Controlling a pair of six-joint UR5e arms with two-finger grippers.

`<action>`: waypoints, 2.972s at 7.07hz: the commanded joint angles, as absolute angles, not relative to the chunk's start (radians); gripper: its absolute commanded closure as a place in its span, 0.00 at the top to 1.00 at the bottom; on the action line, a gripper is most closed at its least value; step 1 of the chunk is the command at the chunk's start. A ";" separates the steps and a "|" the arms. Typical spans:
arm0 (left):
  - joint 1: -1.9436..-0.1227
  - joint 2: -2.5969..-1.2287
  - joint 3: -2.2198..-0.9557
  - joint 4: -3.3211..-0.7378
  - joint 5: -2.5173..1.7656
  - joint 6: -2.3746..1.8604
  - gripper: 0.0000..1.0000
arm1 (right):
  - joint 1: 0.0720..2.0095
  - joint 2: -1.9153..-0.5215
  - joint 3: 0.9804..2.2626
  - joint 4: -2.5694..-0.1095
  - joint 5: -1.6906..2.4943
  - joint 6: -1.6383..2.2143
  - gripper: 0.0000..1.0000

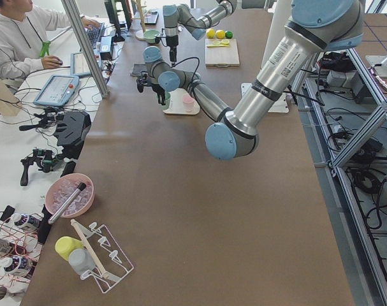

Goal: Place all cups on tray

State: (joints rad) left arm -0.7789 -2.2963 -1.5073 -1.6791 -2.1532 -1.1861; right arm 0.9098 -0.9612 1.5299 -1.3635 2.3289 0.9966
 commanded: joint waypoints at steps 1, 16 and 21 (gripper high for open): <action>-0.733 -2.339 -1.412 -1.764 -2.106 -1.253 0.00 | 0.954 -1.032 1.572 -1.364 2.359 0.930 1.00; -1.437 -1.481 -1.836 -1.591 -2.261 0.008 0.98 | 1.402 -1.462 1.528 -1.462 2.342 0.006 1.00; -1.477 -1.499 -1.832 -1.594 -2.264 -0.002 0.98 | 1.407 -1.471 1.520 -1.462 2.344 -0.006 1.00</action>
State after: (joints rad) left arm -1.4708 -1.4934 -1.8342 -1.5920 -2.2676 -0.0018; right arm 1.4059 -1.4705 1.5212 -1.4619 2.3437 -0.0058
